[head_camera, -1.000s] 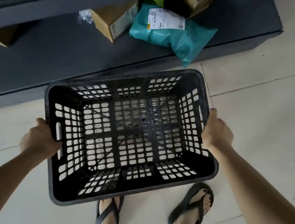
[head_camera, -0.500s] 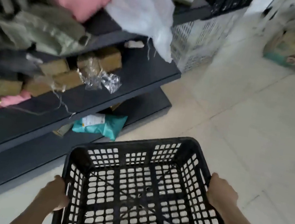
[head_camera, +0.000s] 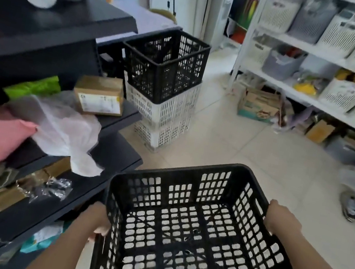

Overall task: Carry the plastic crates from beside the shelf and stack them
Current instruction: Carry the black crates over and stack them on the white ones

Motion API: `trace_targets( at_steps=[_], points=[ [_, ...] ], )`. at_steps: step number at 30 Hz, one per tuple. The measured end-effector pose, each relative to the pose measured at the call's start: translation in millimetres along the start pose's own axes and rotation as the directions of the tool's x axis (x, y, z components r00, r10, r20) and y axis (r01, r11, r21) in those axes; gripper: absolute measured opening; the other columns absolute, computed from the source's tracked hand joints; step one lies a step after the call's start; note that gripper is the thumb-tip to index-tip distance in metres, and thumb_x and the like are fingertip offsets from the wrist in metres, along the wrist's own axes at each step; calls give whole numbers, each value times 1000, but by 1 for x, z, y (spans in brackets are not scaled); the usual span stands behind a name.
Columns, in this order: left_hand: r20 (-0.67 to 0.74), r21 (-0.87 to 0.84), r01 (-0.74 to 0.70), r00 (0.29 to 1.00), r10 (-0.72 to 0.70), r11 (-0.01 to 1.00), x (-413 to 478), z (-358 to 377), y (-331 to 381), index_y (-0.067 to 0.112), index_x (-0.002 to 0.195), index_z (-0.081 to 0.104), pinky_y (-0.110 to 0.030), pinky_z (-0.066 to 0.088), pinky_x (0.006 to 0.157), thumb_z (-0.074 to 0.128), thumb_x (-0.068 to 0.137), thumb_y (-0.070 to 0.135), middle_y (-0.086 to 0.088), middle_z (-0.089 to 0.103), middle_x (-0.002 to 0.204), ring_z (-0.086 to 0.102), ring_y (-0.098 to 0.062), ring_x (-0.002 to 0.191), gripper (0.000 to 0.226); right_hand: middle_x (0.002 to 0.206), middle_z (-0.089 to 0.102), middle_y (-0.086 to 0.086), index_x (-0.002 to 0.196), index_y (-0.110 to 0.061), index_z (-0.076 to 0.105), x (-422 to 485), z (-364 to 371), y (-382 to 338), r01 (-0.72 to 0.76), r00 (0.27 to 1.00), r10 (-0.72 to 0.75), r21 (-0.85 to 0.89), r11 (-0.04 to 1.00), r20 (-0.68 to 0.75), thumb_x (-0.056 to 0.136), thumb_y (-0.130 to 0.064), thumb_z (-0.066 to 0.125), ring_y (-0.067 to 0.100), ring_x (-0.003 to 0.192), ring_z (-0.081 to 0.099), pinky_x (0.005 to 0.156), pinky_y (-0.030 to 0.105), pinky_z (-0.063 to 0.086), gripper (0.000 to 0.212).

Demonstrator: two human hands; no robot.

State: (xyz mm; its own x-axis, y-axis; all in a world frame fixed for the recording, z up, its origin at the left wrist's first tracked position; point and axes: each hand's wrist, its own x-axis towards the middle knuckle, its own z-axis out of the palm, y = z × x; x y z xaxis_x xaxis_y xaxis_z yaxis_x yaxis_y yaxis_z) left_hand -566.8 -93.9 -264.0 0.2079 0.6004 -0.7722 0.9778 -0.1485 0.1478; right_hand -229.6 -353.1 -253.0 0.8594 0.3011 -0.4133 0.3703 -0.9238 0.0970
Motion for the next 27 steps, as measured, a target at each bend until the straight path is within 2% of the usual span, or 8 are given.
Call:
trace_targets(
  at_steps=[4,9,12,16,20,23,25,27],
  points=[
    [-6,-17,-57,998,57,998,6,-45,82,4,73,50,-31,59,63,62,83,-4,-12,55,71,67,-30,75,18,121,59,14,122,-5,45,52,-52,16,-45,998,45,24,999,-31,87,-6,41,31,110,59,75,34,43,35],
    [18,-20,-65,998,66,998,28,-95,160,-2,96,63,-38,60,84,63,83,-2,-19,68,97,72,-31,95,13,105,61,9,106,-10,57,118,-126,18,-48,999,48,-17,999,11,83,-4,43,27,103,61,77,31,49,27],
    [32,-42,-53,998,54,998,46,-131,206,-5,119,61,-27,62,73,57,90,1,-15,65,103,70,-26,86,30,105,61,9,103,-11,59,171,-174,10,-25,1000,25,-13,1000,-11,82,-5,44,26,97,60,84,33,52,27],
    [75,-96,-13,997,20,995,49,-185,265,0,96,57,-30,58,85,52,93,-3,-11,61,80,69,-25,97,6,117,65,12,113,-7,64,245,-233,-3,29,999,-29,-9,1000,-38,80,-16,49,29,105,62,89,34,52,37],
    [77,-130,15,997,-5,991,39,-246,321,3,114,54,-20,54,59,47,96,-3,-6,54,73,61,-18,77,20,132,58,14,125,-3,57,301,-306,-34,140,990,-140,0,990,-9,89,-17,48,28,119,56,99,33,47,40],
    [22,-143,57,998,-55,988,34,-292,355,2,126,52,-19,53,55,49,97,3,-7,57,78,64,-18,81,29,107,64,16,112,-1,60,347,-369,-59,248,968,-250,69,966,33,83,-14,55,32,104,60,78,37,56,32],
    [-31,-154,79,996,-85,985,26,-322,376,3,112,57,-23,59,64,54,94,4,-10,63,89,65,-18,81,18,77,56,13,90,1,57,377,-418,-74,336,934,-347,125,933,81,85,-4,57,31,84,59,56,33,49,6],
    [-123,-197,83,987,-108,977,17,-351,394,4,98,60,-29,59,75,60,91,5,-12,65,95,65,-21,84,7,81,58,19,95,4,51,402,-472,-92,372,904,-407,229,900,133,90,1,53,34,75,63,56,36,51,6]
  ],
)
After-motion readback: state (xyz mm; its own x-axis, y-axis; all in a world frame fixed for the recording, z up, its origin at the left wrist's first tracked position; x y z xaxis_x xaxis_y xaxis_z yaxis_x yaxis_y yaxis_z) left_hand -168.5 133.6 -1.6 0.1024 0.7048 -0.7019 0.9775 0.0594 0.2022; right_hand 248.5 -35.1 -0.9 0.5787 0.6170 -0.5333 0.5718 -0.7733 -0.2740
